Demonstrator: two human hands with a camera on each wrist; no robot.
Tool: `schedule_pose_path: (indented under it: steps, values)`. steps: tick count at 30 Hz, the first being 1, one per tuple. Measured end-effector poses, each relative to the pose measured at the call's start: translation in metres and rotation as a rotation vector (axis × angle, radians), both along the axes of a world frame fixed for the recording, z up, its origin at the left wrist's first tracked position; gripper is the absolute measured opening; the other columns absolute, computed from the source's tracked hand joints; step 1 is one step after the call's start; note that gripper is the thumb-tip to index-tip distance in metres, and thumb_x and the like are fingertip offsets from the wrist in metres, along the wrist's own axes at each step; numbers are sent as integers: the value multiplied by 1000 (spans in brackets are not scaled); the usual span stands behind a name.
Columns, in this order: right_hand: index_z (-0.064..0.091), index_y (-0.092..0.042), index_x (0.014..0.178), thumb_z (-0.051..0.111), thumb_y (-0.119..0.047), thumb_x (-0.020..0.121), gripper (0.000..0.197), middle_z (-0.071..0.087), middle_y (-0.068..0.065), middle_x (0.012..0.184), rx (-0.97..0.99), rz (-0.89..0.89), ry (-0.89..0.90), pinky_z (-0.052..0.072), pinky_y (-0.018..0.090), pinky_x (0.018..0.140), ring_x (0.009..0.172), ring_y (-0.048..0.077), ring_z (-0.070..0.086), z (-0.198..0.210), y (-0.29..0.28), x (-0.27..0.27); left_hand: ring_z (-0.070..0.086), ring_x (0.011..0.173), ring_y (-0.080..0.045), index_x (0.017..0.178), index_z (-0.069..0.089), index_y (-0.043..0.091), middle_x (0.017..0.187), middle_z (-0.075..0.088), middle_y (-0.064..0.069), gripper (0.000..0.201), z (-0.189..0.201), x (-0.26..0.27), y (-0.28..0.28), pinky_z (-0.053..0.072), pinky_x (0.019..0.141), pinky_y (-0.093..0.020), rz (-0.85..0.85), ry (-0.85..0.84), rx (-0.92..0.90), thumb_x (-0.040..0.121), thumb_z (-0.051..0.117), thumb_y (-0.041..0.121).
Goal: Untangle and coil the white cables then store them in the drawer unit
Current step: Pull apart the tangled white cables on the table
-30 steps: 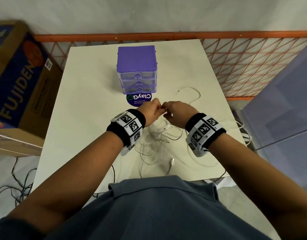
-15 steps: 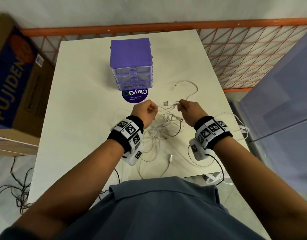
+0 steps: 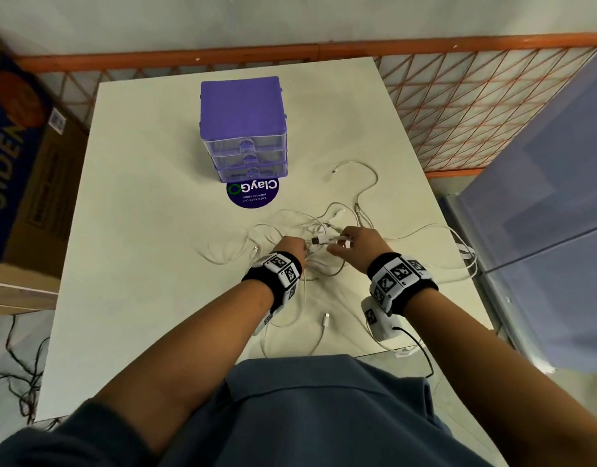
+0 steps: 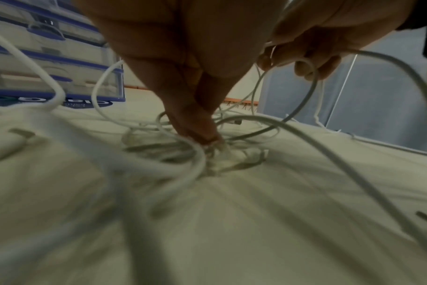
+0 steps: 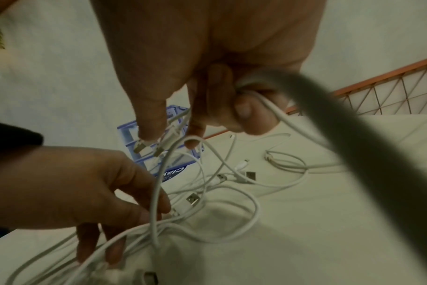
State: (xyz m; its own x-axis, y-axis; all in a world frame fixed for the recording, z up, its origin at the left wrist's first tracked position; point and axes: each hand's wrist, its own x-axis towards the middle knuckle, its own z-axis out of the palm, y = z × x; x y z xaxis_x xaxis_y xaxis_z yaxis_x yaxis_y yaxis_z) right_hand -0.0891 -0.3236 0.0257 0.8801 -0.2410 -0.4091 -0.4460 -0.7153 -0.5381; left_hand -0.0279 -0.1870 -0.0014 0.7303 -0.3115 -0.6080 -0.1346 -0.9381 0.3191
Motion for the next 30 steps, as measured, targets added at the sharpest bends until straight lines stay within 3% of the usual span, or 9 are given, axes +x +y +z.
schedule_pose_path:
  steps: [5,12,15,20,23,26,30]
  values:
    - [59,-8,108,58,-19,82,27,65,19,104,-32,-17,34,39,29,71,95,33,59,-6,0,0,61,106,-32,113,62,4,116,63,-17,32,-9,1,-5,48,84,-33,-68,-60,56,95,44,24]
    - [61,-4,102,43,-14,89,24,65,21,104,-37,-3,78,37,30,69,97,36,57,-10,-10,0,56,114,-33,115,57,1,125,58,-18,30,-12,5,1,47,92,-35,-68,-74,139,89,48,11]
    - [61,-3,101,42,-14,90,24,64,21,104,-34,-16,90,36,29,69,97,35,57,-10,-13,1,52,119,-33,122,53,2,130,53,-19,36,-11,11,9,44,95,-34,-38,-55,115,89,51,18]
    - [59,0,101,41,-13,91,25,63,23,105,-16,-42,91,36,30,69,96,37,57,-11,-12,1,57,112,-33,115,58,7,121,61,-16,35,-13,10,7,46,88,-35,-40,-129,104,95,39,28]
    - [59,-1,101,41,-13,91,24,63,23,105,-15,-72,93,34,30,69,98,36,56,-12,-13,-1,58,111,-31,112,60,12,118,63,-12,30,-13,7,-1,42,94,-36,-96,-186,112,95,42,28]
    - [59,-1,102,42,-13,91,24,63,23,106,-1,-102,86,34,29,69,99,36,56,-12,-14,-5,58,110,-32,110,60,7,116,64,-14,35,-16,7,-7,43,91,-36,-61,-164,92,94,46,35]
    - [59,-1,100,42,-13,90,24,63,22,105,16,-112,97,34,30,69,94,35,55,-12,-11,-10,54,113,-32,121,48,8,122,56,-15,41,-18,6,-11,43,90,-40,-79,-210,63,90,52,34]
